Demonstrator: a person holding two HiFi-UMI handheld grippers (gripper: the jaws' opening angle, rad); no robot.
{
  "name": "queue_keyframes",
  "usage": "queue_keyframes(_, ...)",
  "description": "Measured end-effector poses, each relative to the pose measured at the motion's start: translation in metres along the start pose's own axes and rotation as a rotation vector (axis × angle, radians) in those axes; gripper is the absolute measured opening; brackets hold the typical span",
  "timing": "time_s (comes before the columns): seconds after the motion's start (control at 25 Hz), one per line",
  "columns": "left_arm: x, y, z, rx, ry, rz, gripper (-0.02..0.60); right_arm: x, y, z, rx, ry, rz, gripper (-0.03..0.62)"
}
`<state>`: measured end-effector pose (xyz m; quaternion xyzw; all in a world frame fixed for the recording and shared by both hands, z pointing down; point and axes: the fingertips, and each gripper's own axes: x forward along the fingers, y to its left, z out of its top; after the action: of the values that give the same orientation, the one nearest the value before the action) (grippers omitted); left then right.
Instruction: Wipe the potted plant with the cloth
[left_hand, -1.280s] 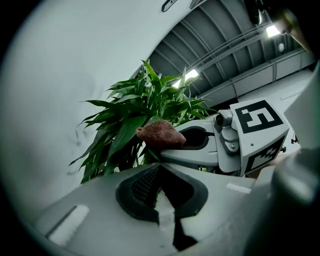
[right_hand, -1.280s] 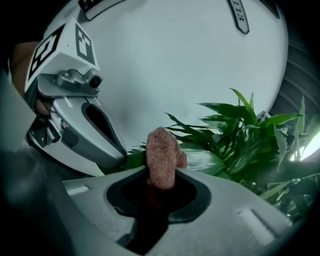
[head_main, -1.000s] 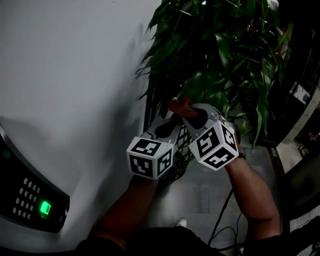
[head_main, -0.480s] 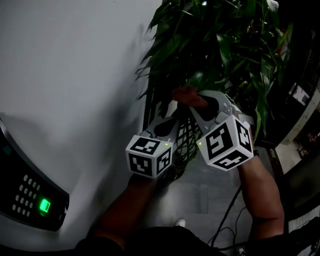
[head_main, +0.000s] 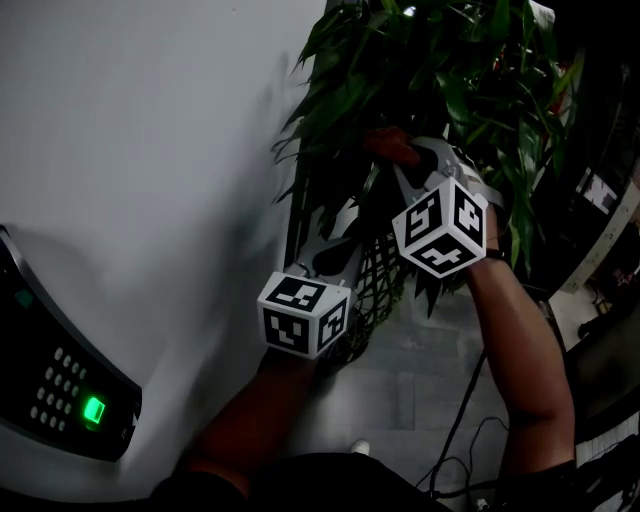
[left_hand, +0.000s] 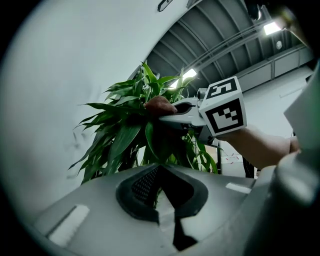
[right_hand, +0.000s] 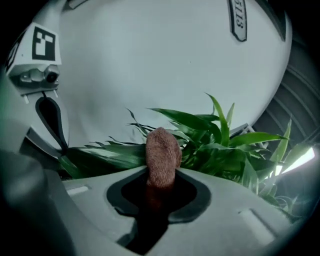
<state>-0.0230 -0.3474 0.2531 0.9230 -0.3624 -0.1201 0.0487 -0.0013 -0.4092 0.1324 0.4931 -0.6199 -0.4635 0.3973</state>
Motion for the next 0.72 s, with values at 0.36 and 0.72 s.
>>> queue_keyframes(0.36, 0.0, 0.0, -0.002, -0.003, 0.003, 0.003, 0.017, 0.001, 0.058, -0.003, -0.054, -0.002, 0.127, 0.072)
queue_keyframes(0.72, 0.002, 0.001, -0.007, -0.008, 0.013, 0.008, 0.017, -0.013, 0.098, -0.001, -0.032, -0.011, 0.275, 0.072)
